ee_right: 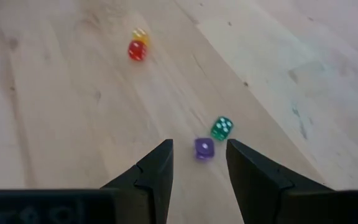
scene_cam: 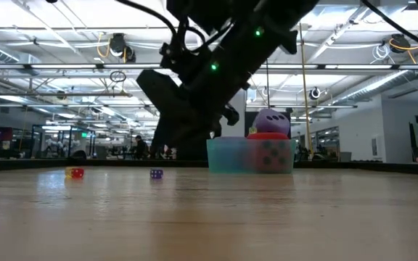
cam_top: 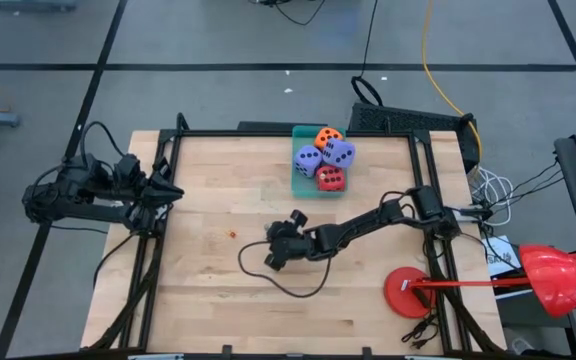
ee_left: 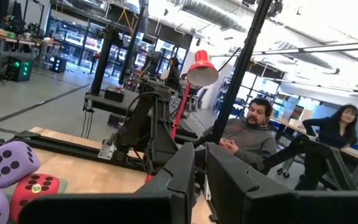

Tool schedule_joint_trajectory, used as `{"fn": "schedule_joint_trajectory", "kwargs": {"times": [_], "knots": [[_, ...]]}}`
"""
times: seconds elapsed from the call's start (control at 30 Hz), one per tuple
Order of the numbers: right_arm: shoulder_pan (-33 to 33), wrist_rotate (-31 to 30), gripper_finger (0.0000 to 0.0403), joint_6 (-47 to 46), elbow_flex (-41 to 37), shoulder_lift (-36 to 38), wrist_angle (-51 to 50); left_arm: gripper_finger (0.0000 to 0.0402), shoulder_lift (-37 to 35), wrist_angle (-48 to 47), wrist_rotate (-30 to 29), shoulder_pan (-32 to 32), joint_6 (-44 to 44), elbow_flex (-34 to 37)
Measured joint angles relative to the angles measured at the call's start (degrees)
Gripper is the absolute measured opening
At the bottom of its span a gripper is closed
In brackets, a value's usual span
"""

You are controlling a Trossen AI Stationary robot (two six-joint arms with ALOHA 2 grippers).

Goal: Pick & Place Dice
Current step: Put the small purple die into the green bin

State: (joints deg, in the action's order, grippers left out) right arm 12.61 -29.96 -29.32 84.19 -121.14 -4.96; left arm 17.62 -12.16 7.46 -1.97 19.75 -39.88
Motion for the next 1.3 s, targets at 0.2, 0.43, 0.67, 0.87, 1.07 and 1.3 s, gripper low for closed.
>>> {"fn": "schedule_joint_trajectory", "kwargs": {"times": [0.2,0.43,0.67,0.87,1.07,1.3], "knots": [[-1.66,0.14,0.0141,-2.83,-0.91,0.0,0.4,0.0047,-0.01,0.0,0.0,0.01,0.0,0.0],[-3.57,4.09,0.0141,-4.44,-0.95,0.02,1.27,0.0047,-0.01,0.0,0.0,-0.01,0.0,0.0],[-3.67,7.74,0.0141,-3.03,-0.95,0.02,7.02,0.0047,-0.01,0.0,0.0,0.01,0.0,0.0],[-5.47,7.69,0.0141,0.18,0.41,-1.53,6.6,0.0047,-0.01,-0.02,0.0,0.01,0.0,0.0],[-6.14,8.15,0.0141,1.08,2.58,-3.18,6.71,0.0047,-0.01,0.0,0.0,0.01,0.0,0.0],[-4.82,9.35,0.0141,-0.2,1.52,-3.02,7.23,0.0047,0.01,-0.02,0.0,0.0,0.0,0.0]]}}
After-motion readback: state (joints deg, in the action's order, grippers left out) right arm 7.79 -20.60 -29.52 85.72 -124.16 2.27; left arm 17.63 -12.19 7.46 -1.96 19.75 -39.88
